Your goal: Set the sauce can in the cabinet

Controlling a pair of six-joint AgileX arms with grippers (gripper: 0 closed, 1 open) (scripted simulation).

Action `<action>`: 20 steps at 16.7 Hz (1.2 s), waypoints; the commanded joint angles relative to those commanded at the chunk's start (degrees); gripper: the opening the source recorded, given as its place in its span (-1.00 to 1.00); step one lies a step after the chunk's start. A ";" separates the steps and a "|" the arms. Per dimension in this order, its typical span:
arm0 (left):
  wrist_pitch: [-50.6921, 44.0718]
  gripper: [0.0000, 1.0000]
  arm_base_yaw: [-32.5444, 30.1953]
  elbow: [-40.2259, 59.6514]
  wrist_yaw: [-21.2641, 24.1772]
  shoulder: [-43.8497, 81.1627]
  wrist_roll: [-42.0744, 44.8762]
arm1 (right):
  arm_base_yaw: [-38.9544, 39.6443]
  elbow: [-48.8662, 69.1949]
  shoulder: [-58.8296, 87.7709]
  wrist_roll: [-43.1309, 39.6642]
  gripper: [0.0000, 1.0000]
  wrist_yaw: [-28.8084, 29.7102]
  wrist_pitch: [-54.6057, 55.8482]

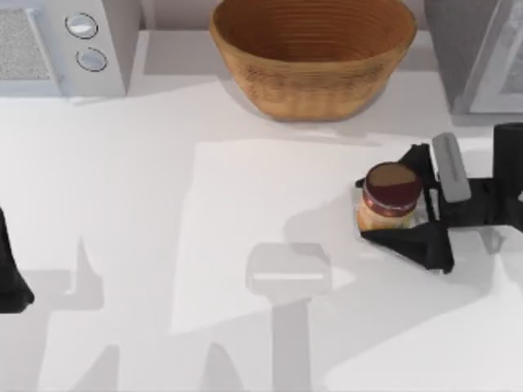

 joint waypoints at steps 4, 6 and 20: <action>0.00 1.00 0.00 0.00 0.00 0.00 0.00 | 0.00 0.00 0.00 0.00 -0.36 0.00 0.00; 0.00 1.00 0.00 0.00 0.00 0.00 0.00 | 0.00 0.00 0.00 0.00 -0.66 0.00 0.00; 0.00 1.00 0.00 0.00 0.00 0.00 0.00 | -0.26 0.40 -1.95 0.05 -1.00 0.06 -2.01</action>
